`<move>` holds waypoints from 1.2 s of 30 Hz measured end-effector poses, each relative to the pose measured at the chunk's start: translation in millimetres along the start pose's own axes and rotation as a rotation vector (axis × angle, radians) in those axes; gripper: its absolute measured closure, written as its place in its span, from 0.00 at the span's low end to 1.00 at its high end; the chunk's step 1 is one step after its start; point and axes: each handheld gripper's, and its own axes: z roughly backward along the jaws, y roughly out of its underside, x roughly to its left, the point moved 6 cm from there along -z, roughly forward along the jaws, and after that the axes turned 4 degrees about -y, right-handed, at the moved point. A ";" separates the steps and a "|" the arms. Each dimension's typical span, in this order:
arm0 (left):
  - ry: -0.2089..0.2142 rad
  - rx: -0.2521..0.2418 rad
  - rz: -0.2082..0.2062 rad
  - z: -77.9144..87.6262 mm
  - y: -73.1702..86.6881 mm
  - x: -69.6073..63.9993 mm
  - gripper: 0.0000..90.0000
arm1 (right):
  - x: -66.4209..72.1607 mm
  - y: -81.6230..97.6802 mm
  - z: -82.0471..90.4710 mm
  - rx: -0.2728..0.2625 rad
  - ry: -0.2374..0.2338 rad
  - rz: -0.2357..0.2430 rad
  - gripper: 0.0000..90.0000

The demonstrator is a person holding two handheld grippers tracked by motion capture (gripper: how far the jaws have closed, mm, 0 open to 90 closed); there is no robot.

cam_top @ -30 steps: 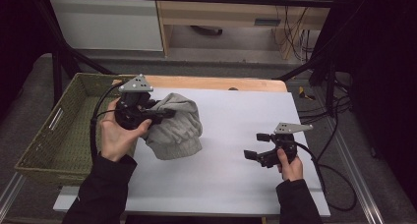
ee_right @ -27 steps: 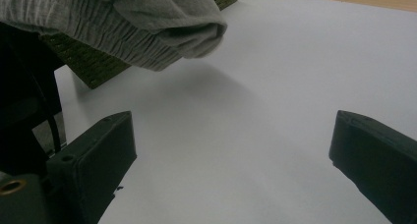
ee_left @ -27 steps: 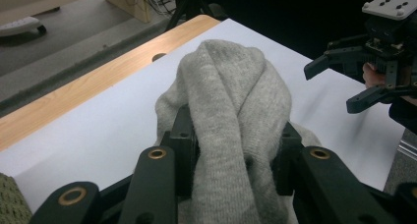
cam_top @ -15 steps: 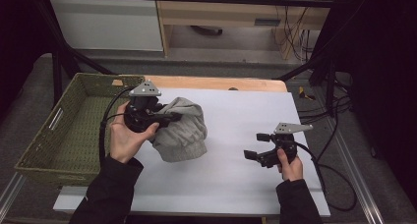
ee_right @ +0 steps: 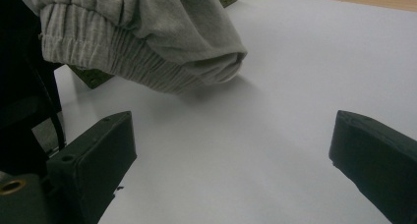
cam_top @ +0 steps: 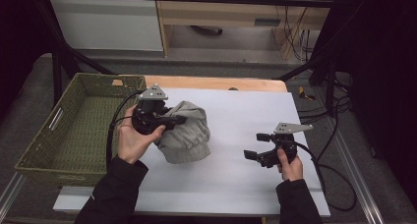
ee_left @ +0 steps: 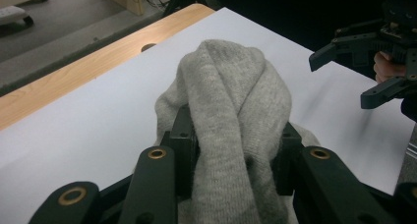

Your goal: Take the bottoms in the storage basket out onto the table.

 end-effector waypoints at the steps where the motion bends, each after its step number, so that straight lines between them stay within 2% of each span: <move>1: -0.002 0.001 -0.001 -1.3 0.8 0.2 0.71 | 0.1 0.0 0.0 0.001 -0.001 0.000 0.04; 17: 0.001 0.023 0.000 -20.1 14.4 -2.3 0.71 | -0.1 0.0 0.1 0.000 0.000 0.001 0.04; 36: 0.009 0.020 0.007 -33.7 28.0 -4.6 0.71 | -0.1 0.1 -0.2 0.001 0.001 -0.001 0.04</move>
